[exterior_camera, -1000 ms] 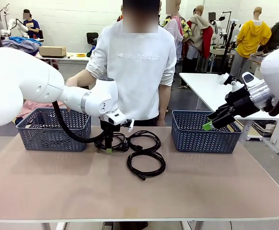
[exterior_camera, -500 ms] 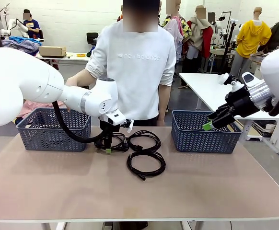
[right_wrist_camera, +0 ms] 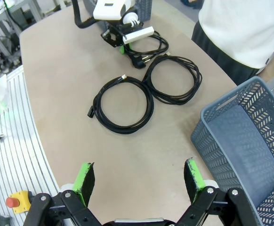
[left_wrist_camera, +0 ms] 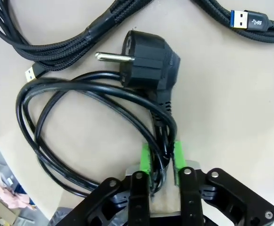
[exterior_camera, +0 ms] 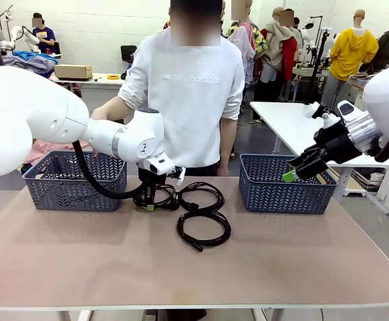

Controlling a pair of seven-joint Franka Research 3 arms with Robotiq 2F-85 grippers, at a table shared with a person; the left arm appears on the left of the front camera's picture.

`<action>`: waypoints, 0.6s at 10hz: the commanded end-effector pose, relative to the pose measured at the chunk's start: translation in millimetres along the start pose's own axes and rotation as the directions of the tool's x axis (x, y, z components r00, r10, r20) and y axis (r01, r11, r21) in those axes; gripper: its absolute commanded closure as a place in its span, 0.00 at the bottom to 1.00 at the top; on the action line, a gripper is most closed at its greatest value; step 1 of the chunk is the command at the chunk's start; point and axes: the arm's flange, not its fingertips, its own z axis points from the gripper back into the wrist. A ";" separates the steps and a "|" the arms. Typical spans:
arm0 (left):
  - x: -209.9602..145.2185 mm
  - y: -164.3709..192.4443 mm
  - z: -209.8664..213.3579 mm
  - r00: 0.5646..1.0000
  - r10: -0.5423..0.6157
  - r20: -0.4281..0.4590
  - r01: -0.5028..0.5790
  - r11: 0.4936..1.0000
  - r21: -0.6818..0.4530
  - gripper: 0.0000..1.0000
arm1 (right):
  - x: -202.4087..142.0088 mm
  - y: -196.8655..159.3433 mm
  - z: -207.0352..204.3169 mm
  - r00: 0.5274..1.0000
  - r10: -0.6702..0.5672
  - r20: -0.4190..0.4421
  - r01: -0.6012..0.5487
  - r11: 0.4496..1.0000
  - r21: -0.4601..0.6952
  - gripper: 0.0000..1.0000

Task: Organize the cables according to human instructions.
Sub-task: Pick up a bundle of cables and place it in the basket indicated by the human.

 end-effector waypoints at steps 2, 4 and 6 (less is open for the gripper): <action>-7.4 2.5 12.7 1.000 0.007 0.008 -0.007 1.000 -0.003 1.00 | 0.6 -3.4 -1.2 0.999 0.019 0.035 -0.019 1.000 0.014 0.00; -9.8 -1.8 32.6 0.999 0.010 0.031 -0.010 1.000 0.020 1.00 | 0.6 -3.4 -1.2 0.999 0.019 0.035 -0.019 1.000 0.014 0.00; -4.0 -0.8 64.1 0.999 0.010 0.048 -0.014 0.996 0.092 1.00 | 0.6 -3.4 -1.2 0.999 0.019 0.035 -0.019 1.000 0.014 0.00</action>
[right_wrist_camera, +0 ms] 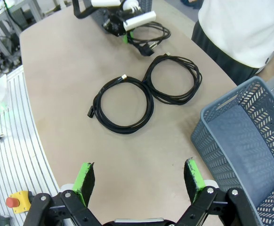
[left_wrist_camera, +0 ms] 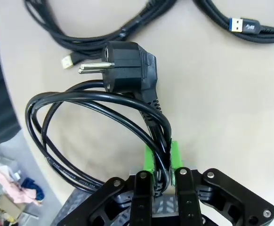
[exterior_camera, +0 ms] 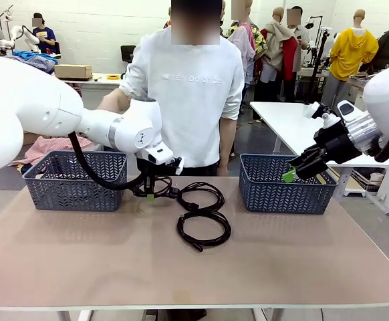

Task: Organize the cables according to human instructions.
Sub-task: Pick up a bundle of cables and place it in the basket indicated by the human.

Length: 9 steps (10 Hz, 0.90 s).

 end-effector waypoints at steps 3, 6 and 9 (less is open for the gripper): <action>-12.7 -1.0 84.9 0.998 0.062 0.033 -0.064 0.995 0.079 1.00 | 0.6 -3.4 -1.2 0.999 0.019 0.035 -0.019 1.000 0.014 0.00; -65.4 -7.6 145.0 0.985 0.161 0.059 -0.169 0.972 0.165 1.00 | 0.6 -3.4 -1.2 0.999 0.019 0.035 -0.019 1.000 0.014 0.00; -131.8 -21.1 167.6 0.953 0.292 0.082 -0.303 0.933 0.194 1.00 | 0.6 -3.4 -1.2 0.999 0.019 0.035 -0.019 1.000 0.014 0.00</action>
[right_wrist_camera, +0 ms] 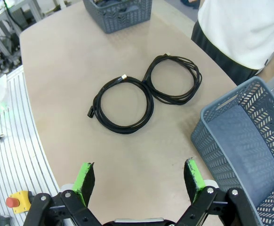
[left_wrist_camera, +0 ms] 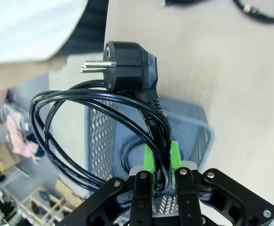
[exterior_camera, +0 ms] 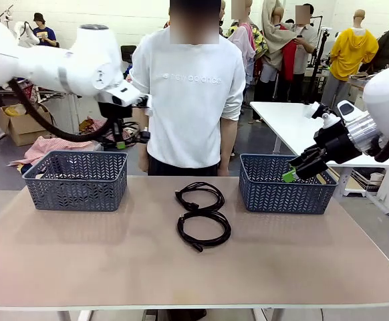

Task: Organize the cables according to human instructions.
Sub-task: Pick up a bundle of cables and place it in the basket indicated by the human.

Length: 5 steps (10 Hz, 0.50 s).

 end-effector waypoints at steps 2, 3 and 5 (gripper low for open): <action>-64.6 -12.4 -6.1 0.992 0.122 -0.012 -0.122 0.993 0.004 1.00 | 0.6 -3.4 -1.2 0.999 0.019 0.035 -0.019 1.000 0.014 0.00; -80.0 -10.3 -12.7 0.988 0.152 -0.011 -0.152 0.988 -0.008 1.00 | 0.6 -3.4 -1.2 0.999 0.019 0.035 -0.019 1.000 0.014 0.00; -101.1 -3.4 -29.6 0.978 0.208 -0.010 -0.208 0.978 0.006 1.00 | 0.6 -3.4 -1.2 0.999 0.019 0.035 -0.019 1.000 0.014 0.00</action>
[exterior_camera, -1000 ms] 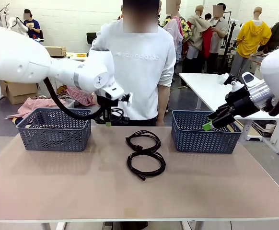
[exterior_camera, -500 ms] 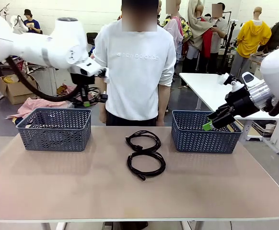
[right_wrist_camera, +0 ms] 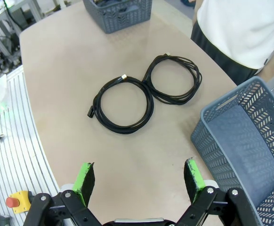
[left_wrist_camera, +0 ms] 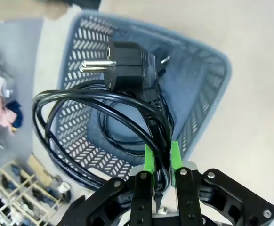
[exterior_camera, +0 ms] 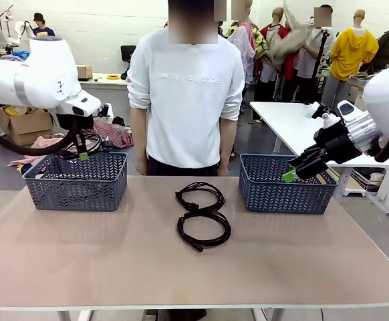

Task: Organize the cables according to human instructions.
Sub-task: Pick up a bundle of cables and place it in the basket indicated by the human.

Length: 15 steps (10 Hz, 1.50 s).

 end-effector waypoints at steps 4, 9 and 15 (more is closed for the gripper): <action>-1.6 14.4 -26.0 0.997 0.081 0.008 -0.081 0.996 0.038 1.00 | 0.5 -3.5 -1.2 0.999 0.019 0.035 -0.019 1.000 0.014 0.00; 7.6 27.7 -50.3 0.997 0.078 -0.004 -0.078 0.996 0.049 1.00 | 0.5 -3.5 -1.2 0.999 0.019 0.035 -0.019 1.000 0.014 0.00; 10.1 32.7 -53.1 0.995 0.103 -0.006 -0.103 0.994 0.040 0.61 | 0.5 -3.5 -1.2 0.999 0.019 0.035 -0.019 1.000 0.014 0.00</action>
